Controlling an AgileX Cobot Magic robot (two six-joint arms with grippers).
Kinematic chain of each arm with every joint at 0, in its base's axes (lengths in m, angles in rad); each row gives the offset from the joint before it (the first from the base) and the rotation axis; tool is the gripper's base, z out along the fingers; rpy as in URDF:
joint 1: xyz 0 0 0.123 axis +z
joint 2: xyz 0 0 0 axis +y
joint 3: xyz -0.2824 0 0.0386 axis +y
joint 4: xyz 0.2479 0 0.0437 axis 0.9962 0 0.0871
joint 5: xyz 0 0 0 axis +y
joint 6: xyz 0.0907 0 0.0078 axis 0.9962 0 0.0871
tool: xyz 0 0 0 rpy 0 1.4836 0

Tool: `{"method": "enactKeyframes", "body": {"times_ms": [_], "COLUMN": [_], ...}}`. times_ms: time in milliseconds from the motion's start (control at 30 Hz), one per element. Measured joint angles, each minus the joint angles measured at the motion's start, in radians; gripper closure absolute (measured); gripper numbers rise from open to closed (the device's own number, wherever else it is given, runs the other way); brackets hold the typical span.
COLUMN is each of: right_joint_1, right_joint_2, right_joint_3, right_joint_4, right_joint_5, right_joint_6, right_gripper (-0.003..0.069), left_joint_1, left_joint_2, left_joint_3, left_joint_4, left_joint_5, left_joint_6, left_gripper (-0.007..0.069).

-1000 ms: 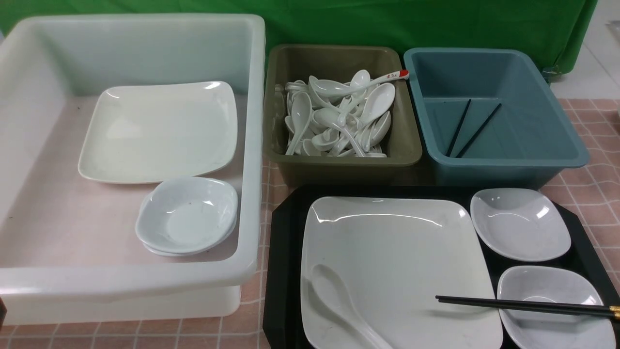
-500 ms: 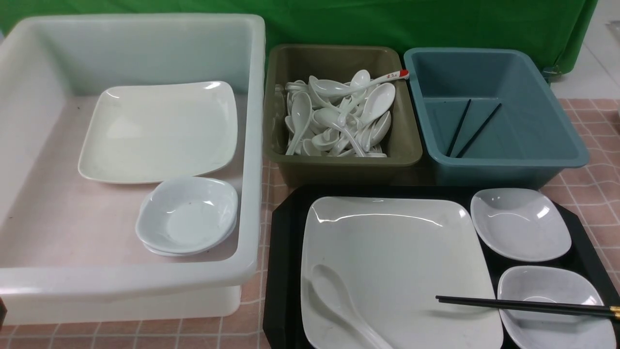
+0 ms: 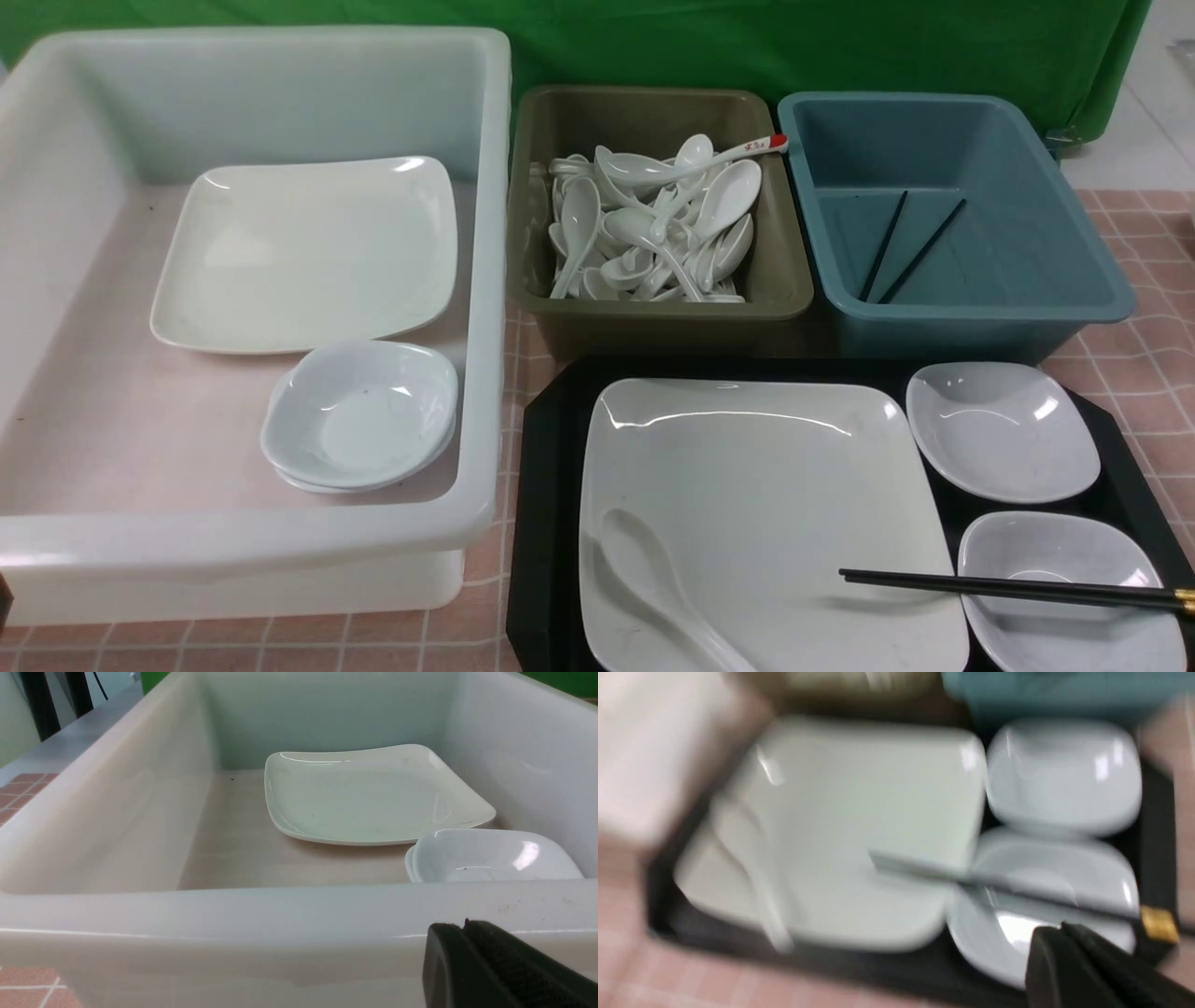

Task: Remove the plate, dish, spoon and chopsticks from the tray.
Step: Use the right arm to grab a pair of chopsticks from the plate

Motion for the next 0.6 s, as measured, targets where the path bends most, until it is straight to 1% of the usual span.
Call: {"method": "enactKeyframes", "body": {"times_ms": [33, 100, 133, 167, 200, 233, 333, 433, 467, 533, 600], "right_joint_1": [0.000, 0.000, 0.000, 0.000, 0.004, 0.011, 0.040, 0.064, 0.084, 0.101, 0.110], "right_joint_2": [0.057, 0.185, 0.246, 0.257, 0.349, 0.403, 0.537, 0.620, 0.685, 0.742, 0.797], "right_joint_3": [-0.006, -0.018, -0.027, -0.032, -0.051, -0.065, -0.103, -0.134, -0.160, -0.180, -0.194], "right_joint_4": [-0.027, -0.072, -0.082, -0.084, -0.092, -0.096, -0.100, -0.113, -0.136, -0.165, -0.191], "right_joint_5": [0.024, 0.051, 0.056, 0.057, 0.062, 0.061, 0.036, 0.016, 0.006, 0.007, 0.023], "right_joint_6": [-0.005, -0.031, -0.057, -0.062, -0.097, -0.114, -0.175, -0.229, -0.266, -0.299, -0.362], "right_gripper": [0.0582, 0.0501, 0.0447, 0.0435, 0.0344, 0.0291, 0.0185, 0.0153, 0.0141, 0.0138, 0.0138], "left_joint_1": [0.000, 0.000, 0.000, 0.000, 0.000, 0.000, 0.000, 0.000, 0.000, 0.000, 0.000], "left_joint_2": [0.000, 0.000, 0.000, 0.000, 0.000, 0.000, 0.000, 0.000, 0.000, 0.000, 0.000], "left_joint_3": [0.000, 0.000, 0.000, 0.000, 0.000, 0.000, 0.000, 0.000, 0.000, 0.000, 0.000], "left_joint_4": [0.000, 0.000, 0.000, 0.000, 0.000, 0.000, 0.000, 0.000, 0.000, 0.000, 0.000], "left_joint_5": [0.000, 0.000, 0.000, 0.000, 0.000, 0.000, 0.000, 0.000, 0.000, 0.000, 0.000], "left_joint_6": [0.000, 0.000, 0.000, 0.000, 0.000, 0.000, 0.000, 0.000, 0.000, 0.000, 0.000], "left_gripper": [0.0620, 0.0620, 0.0620, 0.0620, 0.0620, 0.0620, 0.0620, 0.0620, 0.0620, 0.0620, 0.0620]}}
